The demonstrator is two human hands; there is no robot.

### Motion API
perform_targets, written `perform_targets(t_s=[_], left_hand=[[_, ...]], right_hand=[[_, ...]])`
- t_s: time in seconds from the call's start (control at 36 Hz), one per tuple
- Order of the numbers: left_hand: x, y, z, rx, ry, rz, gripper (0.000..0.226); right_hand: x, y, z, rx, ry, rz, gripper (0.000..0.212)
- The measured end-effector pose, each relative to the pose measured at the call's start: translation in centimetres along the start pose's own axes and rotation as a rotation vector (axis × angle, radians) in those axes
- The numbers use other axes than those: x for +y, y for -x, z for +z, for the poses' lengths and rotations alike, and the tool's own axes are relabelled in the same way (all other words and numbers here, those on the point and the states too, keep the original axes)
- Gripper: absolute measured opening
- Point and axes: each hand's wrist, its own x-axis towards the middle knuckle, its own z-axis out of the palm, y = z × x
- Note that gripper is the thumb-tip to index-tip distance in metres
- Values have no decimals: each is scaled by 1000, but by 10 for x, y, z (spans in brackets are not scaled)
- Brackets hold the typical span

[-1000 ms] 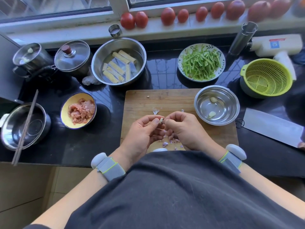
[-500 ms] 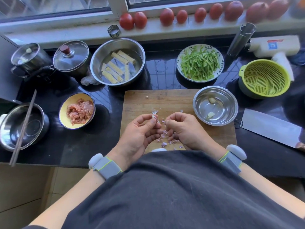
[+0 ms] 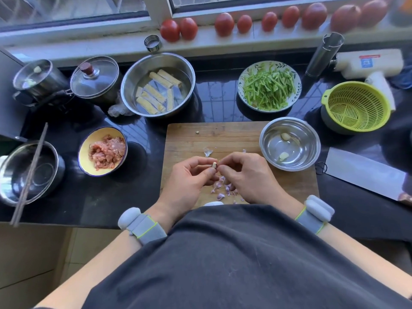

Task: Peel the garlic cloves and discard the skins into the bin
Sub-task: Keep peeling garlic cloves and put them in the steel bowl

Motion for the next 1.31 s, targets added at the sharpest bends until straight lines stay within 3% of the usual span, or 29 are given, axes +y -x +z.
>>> perform_targets(t_s=[0.17, 0.42, 0.64, 0.75, 0.94, 1.31], left_hand=[[5, 2, 0, 23, -124, 90, 15], [7, 5, -1, 63, -405, 256, 15], [6, 4, -1, 64, -549, 365, 15], [5, 4, 2, 61, -461, 298, 13], [6, 8, 5, -70, -55, 56, 17], [3, 7, 6, -152, 126, -52, 20]], right_hand=[[-4, -1, 0, 2, -86, 37, 11], [-5, 1, -3, 12, 44, -32, 14], [-2, 1, -2, 53, 5, -33, 14], [-2, 0, -2, 65, -51, -11, 14], [-7, 1, -1, 8, -204, 77, 12], [-6, 1, 0, -46, -339, 130, 18]])
